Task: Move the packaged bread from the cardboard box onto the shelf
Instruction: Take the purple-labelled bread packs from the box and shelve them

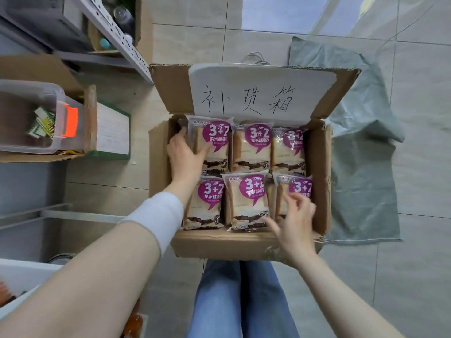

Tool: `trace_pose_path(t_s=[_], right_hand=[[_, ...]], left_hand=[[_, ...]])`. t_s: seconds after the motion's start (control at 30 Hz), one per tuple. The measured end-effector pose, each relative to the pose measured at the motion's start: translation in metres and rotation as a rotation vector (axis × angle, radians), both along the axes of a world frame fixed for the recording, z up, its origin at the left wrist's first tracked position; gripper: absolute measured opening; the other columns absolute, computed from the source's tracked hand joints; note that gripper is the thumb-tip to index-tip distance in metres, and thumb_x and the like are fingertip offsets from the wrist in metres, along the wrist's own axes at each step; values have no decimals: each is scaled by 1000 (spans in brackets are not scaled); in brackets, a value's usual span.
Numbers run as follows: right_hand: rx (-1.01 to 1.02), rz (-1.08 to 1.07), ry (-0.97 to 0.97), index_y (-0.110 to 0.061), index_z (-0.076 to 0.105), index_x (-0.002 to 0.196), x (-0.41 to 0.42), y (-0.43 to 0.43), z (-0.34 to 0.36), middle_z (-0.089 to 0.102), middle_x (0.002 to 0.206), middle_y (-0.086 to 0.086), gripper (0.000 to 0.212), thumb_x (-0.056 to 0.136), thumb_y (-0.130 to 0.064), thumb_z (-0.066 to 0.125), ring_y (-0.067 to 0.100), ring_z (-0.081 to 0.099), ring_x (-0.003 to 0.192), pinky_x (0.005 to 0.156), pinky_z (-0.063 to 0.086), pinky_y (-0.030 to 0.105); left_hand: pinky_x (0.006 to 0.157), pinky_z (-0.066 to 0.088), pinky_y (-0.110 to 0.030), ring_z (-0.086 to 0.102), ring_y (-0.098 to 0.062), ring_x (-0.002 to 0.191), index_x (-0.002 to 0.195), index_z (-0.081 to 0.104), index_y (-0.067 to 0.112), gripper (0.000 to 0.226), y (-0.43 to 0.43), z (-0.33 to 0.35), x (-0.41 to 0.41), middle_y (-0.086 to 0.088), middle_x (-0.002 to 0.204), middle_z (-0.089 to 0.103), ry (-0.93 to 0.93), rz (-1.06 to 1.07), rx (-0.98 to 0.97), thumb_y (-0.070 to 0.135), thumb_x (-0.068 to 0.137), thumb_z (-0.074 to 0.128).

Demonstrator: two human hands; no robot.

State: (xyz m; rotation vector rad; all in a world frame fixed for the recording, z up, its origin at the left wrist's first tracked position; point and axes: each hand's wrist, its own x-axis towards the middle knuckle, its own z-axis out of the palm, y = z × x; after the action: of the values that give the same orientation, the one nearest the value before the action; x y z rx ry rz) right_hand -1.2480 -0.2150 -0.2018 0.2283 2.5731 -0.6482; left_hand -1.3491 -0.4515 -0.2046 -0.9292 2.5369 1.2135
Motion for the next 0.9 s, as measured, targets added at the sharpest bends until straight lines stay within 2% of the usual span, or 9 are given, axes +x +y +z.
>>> trace_pose_path(t_s=[0.1,0.17,0.3,0.37,0.43,0.53,0.67,0.8,0.9], right_hand=[[-75,-65,-260,-7,50,127,3,-15,-17,52,122,11,67,76,-46,69,27,42,120,101,38,36],[-40,-35,-300,-11,54,123,-1,-20,-22,59,119,8,61,77,-49,68,26,46,117,98,40,36],[-62,-98,-440,-11,59,120,-13,-20,-18,68,114,7,61,73,-48,72,25,58,109,90,48,36],[-155,-161,-520,-12,63,113,-17,-19,-13,69,109,5,52,73,-44,73,22,61,102,88,50,36],[-290,-267,-545,-16,65,104,-16,-18,-2,70,104,2,39,73,-38,75,18,62,95,85,51,34],[-415,-337,-508,-20,65,94,-11,-10,23,70,95,0,24,75,-31,75,15,63,86,80,53,32],[-497,-291,-384,-17,70,93,4,11,75,71,84,-5,20,76,-26,75,10,65,77,65,50,23],[-564,-134,-290,-21,70,97,29,28,146,72,83,-7,26,74,-28,77,11,66,75,55,49,19],[-649,8,-214,-30,68,88,58,30,210,72,86,-9,19,73,-28,77,12,68,80,62,52,23]], left_hand=[[108,36,-43,40,-26,128,134,42,9,71,2,-15,-18,-11,137,45,-65,99,40,40,76,71],[104,40,-44,45,-28,123,130,43,8,67,0,-19,-21,-13,132,47,-89,86,48,35,76,72],[96,47,-44,56,-28,114,120,52,11,50,-3,-13,-21,-12,124,58,-107,65,221,26,76,73],[96,48,-45,57,-26,113,117,54,13,47,-4,-3,-18,-9,122,61,-75,33,286,23,75,74],[91,50,-36,59,-20,108,112,55,16,43,-5,11,-10,-3,115,64,7,4,286,22,74,76],[69,49,-14,60,-3,83,96,54,21,30,-8,48,5,14,89,62,143,46,271,21,75,75],[81,52,-30,60,-14,94,101,53,23,32,-17,119,41,4,98,63,272,180,263,25,76,74],[74,46,-21,58,-12,99,117,52,19,43,-18,218,114,2,111,62,415,238,261,28,79,70],[75,48,-22,57,-10,98,120,45,19,50,-17,303,189,3,113,59,513,339,182,31,78,70]])
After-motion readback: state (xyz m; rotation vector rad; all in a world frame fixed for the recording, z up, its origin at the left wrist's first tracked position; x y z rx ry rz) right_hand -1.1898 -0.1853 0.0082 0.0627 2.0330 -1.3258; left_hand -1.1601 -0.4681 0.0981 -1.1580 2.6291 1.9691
